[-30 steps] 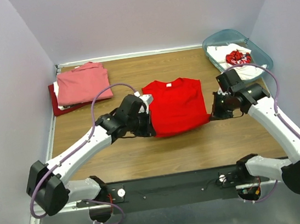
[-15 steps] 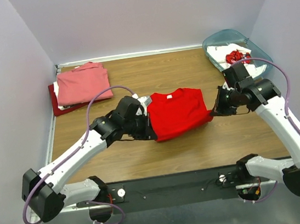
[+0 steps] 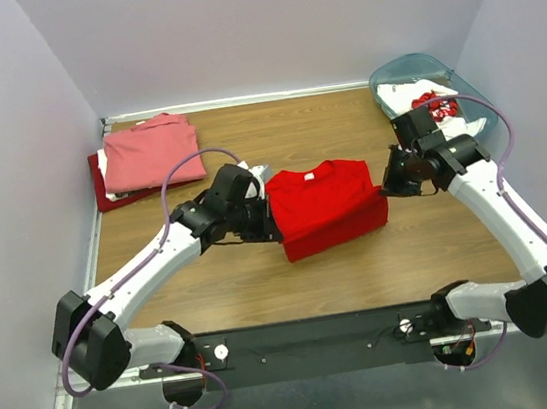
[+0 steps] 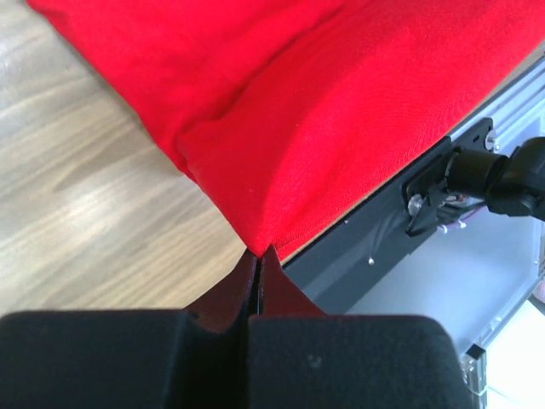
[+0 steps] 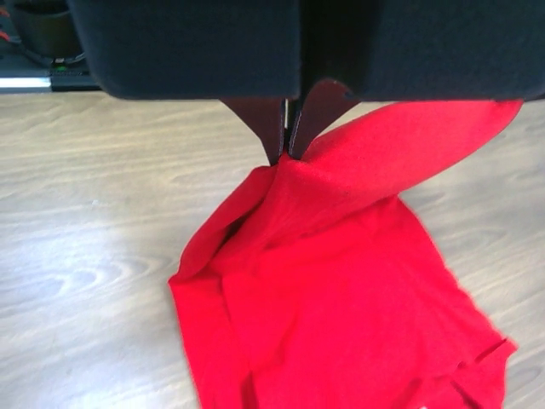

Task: Fold and stack the t-shirts
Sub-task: Fold the tshirt

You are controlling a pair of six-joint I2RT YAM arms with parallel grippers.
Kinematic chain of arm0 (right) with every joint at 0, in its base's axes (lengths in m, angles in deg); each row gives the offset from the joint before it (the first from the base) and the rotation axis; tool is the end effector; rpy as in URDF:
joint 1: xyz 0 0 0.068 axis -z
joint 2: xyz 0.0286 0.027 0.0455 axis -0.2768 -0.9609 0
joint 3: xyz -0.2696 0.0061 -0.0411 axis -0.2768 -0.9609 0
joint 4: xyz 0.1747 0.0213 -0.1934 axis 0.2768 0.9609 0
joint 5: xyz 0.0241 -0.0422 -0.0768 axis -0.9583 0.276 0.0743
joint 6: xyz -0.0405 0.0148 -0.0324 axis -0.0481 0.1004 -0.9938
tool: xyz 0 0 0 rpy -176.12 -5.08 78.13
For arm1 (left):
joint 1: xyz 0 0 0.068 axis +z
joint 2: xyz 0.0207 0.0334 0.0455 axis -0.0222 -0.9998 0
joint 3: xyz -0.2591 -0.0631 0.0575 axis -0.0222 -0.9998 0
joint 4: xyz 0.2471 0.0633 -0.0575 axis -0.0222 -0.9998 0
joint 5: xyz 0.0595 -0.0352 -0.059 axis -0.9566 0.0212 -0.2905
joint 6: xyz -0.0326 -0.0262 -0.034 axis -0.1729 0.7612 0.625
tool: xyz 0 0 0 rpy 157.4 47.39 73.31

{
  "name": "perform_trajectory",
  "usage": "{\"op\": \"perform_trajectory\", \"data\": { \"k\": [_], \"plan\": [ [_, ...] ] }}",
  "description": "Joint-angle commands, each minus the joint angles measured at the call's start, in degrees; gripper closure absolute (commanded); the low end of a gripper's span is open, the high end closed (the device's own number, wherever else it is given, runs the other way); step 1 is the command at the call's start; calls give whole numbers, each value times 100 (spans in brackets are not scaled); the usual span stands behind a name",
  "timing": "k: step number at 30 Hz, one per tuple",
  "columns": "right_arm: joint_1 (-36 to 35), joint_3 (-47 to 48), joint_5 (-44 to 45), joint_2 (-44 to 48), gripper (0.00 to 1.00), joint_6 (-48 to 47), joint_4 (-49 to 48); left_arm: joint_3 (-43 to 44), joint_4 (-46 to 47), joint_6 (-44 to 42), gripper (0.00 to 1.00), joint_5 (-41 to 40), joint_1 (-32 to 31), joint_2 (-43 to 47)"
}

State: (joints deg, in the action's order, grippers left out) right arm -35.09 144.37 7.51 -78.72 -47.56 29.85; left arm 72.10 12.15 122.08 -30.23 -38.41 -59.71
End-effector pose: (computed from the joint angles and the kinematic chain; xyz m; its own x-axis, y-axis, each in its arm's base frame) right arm 0.2170 0.0731 0.3356 -0.8213 0.3658 -0.4379 0.2566 0.9223 0.2892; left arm 0.1951 -0.1770 0.2809 -0.9112 0.0607 -0.4075 0.3079 0.7576 -0.5755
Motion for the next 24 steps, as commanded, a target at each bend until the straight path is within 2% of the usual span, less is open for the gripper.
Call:
{"op": "perform_trajectory", "data": {
  "k": [1, 9, 14, 20, 21, 22, 23, 24],
  "plan": [
    [30, 188, 727, -257, 99, -176, -403, 45, 141, -299, 100, 255, 127, -206],
    [39, 241, 886, -1004, 99, -423, -1019, 159, 554, -510, 100, 492, 496, -750],
    [153, 522, 842, -1627, 99, -572, -1300, 501, 695, -773, 100, 598, 637, -1436],
    [549, 1093, 517, -2690, 99, -871, -1740, 1195, 906, -870, 100, 510, 1216, -2341],
    [610, 1337, 369, -3040, 98, -906, -1853, 1353, 958, -853, 92, 371, 1356, -2481],
    [724, 1514, 219, -3261, 86, -967, -1889, 1746, 976, -853, 90, 361, 1453, -2787],
    [768, 1681, 166, -3420, 81, -1011, -1924, 1976, 976, -862, 89, 317, 1524, -2938],
    [821, 1857, 104, -3744, 69, -1038, -1933, 2222, 933, -775, 66, 21, 1603, -3149]
  ]
}}
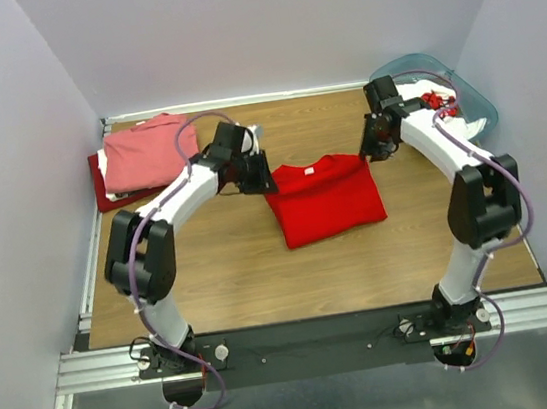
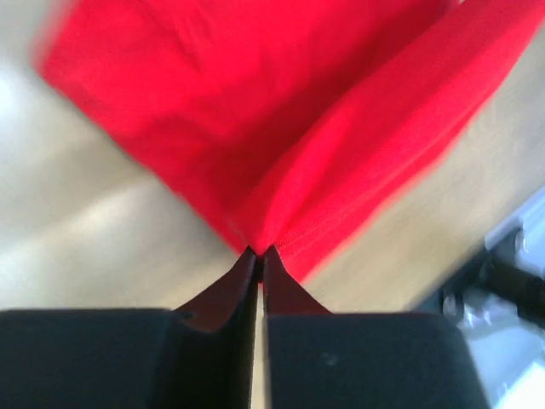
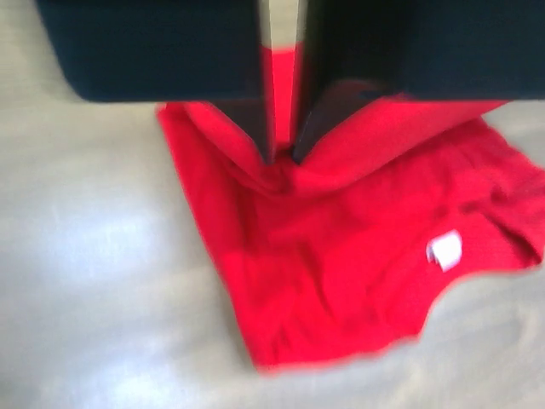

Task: Fold and stack the t-shirts
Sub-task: Fold the tshirt, then neatly place the folded tshirt to the corner

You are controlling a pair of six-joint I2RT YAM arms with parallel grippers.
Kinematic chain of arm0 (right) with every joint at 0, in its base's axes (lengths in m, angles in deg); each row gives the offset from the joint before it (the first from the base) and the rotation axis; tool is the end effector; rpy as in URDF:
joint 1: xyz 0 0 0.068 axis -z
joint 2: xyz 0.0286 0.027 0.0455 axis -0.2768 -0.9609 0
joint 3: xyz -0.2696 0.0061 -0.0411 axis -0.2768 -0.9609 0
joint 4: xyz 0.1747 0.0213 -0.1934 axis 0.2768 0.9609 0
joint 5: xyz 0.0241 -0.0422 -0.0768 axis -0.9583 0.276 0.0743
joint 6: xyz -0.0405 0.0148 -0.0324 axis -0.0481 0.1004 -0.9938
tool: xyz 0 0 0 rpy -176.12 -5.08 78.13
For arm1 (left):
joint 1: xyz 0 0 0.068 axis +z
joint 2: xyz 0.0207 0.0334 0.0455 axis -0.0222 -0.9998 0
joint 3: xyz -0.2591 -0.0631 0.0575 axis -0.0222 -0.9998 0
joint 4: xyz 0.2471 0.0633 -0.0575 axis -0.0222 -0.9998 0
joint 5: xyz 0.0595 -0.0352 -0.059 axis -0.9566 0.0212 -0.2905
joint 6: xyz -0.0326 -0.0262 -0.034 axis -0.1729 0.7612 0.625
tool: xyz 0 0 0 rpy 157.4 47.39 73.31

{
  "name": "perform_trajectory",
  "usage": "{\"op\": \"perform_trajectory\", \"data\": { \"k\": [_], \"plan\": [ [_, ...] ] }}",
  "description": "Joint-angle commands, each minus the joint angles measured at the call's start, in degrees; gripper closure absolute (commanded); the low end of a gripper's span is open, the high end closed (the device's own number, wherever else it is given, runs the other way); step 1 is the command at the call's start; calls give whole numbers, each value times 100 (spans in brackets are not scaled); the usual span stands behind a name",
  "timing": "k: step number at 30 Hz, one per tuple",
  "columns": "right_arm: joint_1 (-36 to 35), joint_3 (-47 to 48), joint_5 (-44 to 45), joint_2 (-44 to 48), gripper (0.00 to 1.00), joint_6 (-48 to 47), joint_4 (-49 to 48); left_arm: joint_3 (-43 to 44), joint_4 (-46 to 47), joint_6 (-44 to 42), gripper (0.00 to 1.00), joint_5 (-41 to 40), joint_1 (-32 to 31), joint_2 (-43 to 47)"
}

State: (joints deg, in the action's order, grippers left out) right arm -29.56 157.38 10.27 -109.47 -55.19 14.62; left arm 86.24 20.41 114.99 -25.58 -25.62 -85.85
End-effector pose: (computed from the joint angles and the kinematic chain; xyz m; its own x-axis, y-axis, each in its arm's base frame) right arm 0.3638 0.0839 0.2679 -0.8286 0.3171 -0.4614 0.2669 0.9482 0.1722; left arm 0.3234 -0.1801 0.2345 -0.9178 -0.0068 -0.3970 0.2376 0.7917 -0.5628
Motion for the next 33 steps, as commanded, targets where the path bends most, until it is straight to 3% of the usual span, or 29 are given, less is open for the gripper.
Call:
{"op": "perform_trajectory", "data": {
  "k": [1, 3, 5, 7, 18, 24, 33],
  "plan": [
    [330, 1010, -337, -785, 44, -345, -410, 1306, 54, -22, 49, -578, 491, -624],
    [348, 1382, -469, -926, 33, -398, -401, 1888, -148, -65, 2, -632, 606, -808],
    [348, 1681, -567, -892, 23, -424, -410, 2599, -587, -241, 2, -816, 633, -976],
    [348, 1735, -918, -830, 21, -477, -410, 2700, -659, -329, 2, -905, 633, -863],
    [128, -248, -1551, 259, 20, -671, -743, -575, 1132, -75, 2, -431, 633, 753],
    [-206, -1041, -1937, 523, 20, -451, -1113, -1570, 2249, 241, 2, 193, 607, 1177],
    [-478, -1840, -2158, 532, 20, -275, -1500, -2441, 3269, 646, 2, 405, 273, 1133]
  ]
}}
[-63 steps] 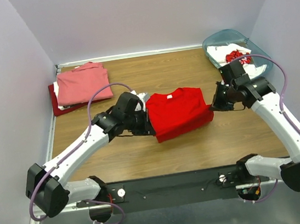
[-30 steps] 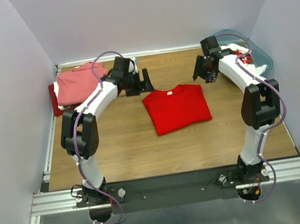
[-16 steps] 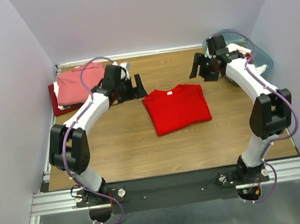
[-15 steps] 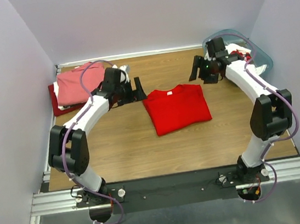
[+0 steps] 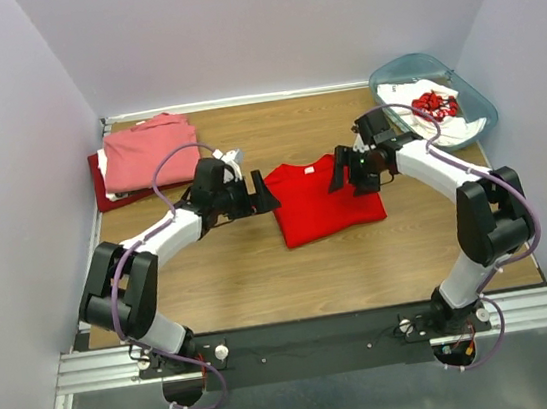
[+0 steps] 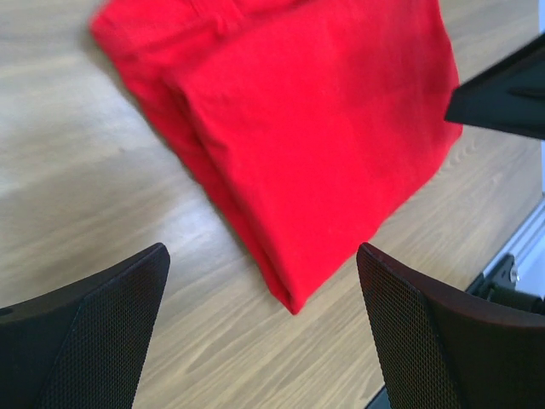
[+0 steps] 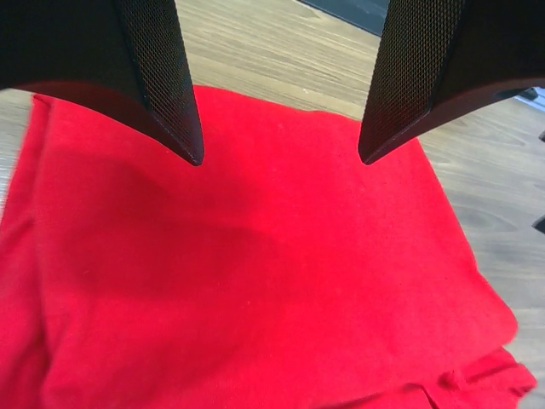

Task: Fold and stack the t-shirts
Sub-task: Neatly place the folded tshirt to the corner

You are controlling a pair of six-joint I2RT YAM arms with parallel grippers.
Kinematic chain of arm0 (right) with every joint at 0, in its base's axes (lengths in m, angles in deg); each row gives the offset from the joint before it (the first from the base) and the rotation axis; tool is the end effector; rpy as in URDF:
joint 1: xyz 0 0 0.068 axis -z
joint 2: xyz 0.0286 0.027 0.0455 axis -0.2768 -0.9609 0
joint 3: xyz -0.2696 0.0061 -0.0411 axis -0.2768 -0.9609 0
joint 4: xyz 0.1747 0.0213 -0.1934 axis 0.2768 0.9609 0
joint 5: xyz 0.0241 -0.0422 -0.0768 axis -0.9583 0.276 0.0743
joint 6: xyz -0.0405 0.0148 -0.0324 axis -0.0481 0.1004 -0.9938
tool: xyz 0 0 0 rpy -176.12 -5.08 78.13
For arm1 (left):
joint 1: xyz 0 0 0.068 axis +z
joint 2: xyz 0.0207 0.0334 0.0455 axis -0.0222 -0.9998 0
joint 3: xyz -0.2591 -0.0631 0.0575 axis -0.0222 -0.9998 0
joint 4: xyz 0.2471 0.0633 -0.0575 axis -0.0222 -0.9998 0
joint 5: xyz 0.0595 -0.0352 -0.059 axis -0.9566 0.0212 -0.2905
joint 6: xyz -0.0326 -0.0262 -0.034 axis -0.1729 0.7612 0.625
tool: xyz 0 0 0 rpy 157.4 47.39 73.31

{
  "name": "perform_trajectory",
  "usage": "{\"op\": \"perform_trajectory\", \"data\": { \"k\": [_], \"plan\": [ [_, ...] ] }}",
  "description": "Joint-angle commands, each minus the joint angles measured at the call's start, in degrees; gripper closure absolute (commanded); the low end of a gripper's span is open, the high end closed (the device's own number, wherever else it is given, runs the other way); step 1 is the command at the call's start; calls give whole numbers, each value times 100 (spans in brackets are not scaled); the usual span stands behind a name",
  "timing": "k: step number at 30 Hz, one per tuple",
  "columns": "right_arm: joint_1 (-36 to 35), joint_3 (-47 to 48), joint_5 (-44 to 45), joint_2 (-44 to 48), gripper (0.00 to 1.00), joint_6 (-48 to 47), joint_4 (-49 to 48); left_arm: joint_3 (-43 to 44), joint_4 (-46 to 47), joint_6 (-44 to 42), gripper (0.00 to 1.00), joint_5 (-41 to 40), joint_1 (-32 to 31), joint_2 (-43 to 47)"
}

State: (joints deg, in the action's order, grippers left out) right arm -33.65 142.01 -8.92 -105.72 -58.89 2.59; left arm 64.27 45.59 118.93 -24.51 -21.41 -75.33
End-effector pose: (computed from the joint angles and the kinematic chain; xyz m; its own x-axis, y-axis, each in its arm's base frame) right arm 0.3306 0.1137 0.2210 -0.9234 0.1632 -0.3475 0.0095 0.9146 0.4042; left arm 0.2927 -0.1385 0.2075 -0.8303 -0.1647 -0.5324 0.2578 0.7335 -0.6289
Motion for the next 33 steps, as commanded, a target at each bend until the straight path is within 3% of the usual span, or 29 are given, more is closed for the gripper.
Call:
{"op": "perform_trajectory", "data": {
  "k": [1, 6, 16, 33],
  "plan": [
    [-87, -375, -239, 165, 20, 103, -298, -297, 787, 279, 2, 272, -175, 82],
    [-87, -779, -283, 174, 20, 156, -447, -482, 910, 411, 2, 113, -360, -67],
    [-96, -1201, -230, -2, 20, 191, -684, -1062, 2043, 1105, 2, 34, -562, -462],
    [-87, -1202, -300, -160, 20, 191, -711, -1062, 2448, 1650, 2, -546, -826, -1227]
  ]
}}
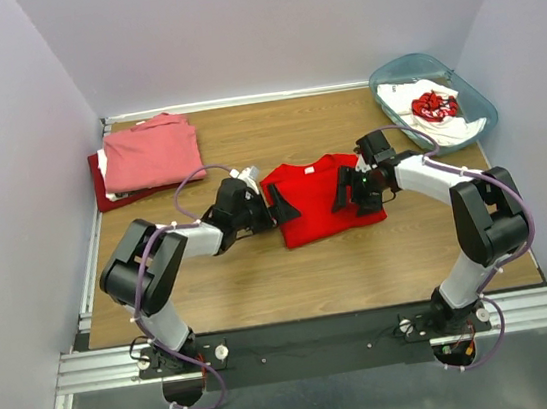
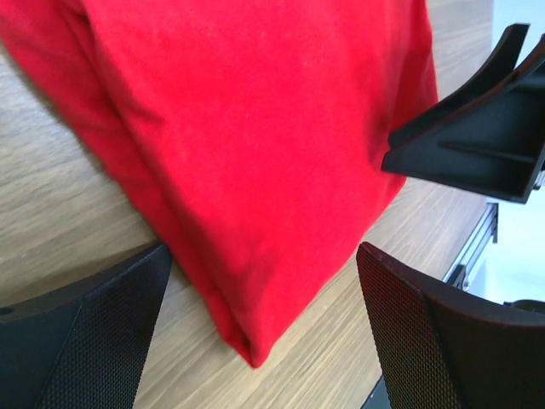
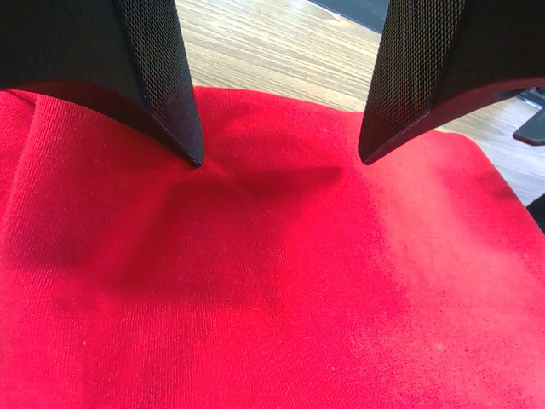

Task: Fold and stack the t-shirts
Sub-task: Neatly place the folded tshirt to the corner

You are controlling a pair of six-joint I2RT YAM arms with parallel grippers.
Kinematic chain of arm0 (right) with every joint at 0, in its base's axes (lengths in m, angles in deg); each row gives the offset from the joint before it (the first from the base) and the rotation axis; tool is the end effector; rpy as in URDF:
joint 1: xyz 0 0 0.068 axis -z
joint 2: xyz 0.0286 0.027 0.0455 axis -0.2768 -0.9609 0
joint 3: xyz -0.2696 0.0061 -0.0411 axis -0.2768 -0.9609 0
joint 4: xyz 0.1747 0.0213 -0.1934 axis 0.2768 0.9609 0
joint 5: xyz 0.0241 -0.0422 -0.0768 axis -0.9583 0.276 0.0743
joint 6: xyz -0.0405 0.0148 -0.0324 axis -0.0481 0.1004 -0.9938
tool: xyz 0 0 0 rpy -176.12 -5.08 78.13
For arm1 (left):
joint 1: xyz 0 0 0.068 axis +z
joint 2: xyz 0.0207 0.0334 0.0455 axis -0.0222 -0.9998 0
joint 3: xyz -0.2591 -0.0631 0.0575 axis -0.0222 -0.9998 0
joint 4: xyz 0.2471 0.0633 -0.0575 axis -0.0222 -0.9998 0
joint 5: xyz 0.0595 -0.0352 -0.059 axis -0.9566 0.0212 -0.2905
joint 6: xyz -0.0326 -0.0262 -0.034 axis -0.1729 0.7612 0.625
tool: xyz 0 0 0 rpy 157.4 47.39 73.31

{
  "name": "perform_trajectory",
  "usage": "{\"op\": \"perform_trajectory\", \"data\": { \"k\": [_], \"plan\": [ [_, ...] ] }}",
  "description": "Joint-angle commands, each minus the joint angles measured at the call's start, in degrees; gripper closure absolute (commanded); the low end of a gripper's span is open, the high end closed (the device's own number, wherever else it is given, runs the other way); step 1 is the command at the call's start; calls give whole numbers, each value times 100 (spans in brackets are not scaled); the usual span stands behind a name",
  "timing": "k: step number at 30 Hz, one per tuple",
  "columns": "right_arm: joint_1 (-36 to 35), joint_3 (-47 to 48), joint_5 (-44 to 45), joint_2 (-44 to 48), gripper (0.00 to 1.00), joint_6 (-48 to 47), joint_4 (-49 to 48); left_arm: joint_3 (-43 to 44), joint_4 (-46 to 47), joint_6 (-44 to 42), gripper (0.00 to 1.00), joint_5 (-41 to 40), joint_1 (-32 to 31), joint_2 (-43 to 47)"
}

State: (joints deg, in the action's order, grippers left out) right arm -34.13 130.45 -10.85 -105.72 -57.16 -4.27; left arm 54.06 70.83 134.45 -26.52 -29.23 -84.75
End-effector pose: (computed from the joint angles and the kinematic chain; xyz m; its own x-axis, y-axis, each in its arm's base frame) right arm 0.3054 0.1098 0.1694 -0.9526 0.1695 -0.2526 0.0520 0.9089 0.4137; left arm 0.2731 -0.1769 0.1424 -0.8658 -0.2709 -0.4208 0.1691 0.6329 -0.7555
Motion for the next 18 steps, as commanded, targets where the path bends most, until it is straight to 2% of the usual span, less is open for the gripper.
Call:
{"op": "perform_trajectory", "data": {
  "k": [1, 9, 13, 16, 17, 18],
  "plan": [
    [-39, -37, -108, -160, 20, 18, -16, -24, -59, 142, 2, -336, -52, -364],
    [-39, -54, -117, -142, 20, 1, -16, 72, 205, 520, 5, -354, -298, -689],
    [-48, -36, -143, -186, 20, -8, -16, 213, 214, 643, 11, -380, -456, -900],
    [-39, -45, -152, -186, 20, -17, -7, 266, 110, 740, 31, -468, -474, -997],
    [-39, -54, -152, -186, 20, -26, -16, 344, 4, 740, 44, -581, -483, -1032],
    [-39, -54, -152, -195, 20, -34, -16, 406, -119, 723, 51, -643, -483, -1059]
  ]
}}
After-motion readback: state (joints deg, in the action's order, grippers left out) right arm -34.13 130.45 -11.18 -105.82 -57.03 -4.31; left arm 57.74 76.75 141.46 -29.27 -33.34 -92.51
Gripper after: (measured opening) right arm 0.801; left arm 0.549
